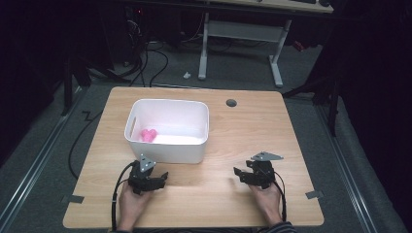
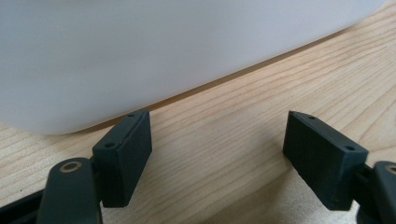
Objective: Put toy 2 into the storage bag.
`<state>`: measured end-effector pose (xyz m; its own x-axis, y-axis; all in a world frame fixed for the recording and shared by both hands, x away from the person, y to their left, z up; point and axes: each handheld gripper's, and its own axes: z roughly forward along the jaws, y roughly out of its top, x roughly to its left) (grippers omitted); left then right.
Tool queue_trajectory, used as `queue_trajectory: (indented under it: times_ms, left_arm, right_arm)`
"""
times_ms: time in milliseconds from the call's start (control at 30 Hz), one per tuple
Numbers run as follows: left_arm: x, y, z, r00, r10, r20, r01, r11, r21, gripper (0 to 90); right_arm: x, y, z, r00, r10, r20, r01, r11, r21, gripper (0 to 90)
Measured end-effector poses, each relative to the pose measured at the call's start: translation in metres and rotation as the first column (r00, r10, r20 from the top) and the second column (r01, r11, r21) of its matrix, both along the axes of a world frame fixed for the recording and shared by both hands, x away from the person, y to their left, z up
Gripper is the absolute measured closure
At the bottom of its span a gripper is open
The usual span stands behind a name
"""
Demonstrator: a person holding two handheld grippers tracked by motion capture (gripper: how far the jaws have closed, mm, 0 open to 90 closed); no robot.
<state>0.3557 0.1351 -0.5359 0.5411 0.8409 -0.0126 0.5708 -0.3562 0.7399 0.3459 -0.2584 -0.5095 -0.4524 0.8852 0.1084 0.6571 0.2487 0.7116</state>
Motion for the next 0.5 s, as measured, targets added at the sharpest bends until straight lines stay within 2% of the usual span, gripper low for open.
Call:
queue_trajectory:
  times_ms: [500]
  left_arm:
    - [0.000, 0.000, 0.000, 1.0000, 0.000, 0.000, 0.000, 1.0000, 0.000, 24.1]
  right_arm:
    - [0.005, 0.007, -0.015, 0.9999, -0.015, 0.006, 0.015, 0.998, -0.059, 34.6]
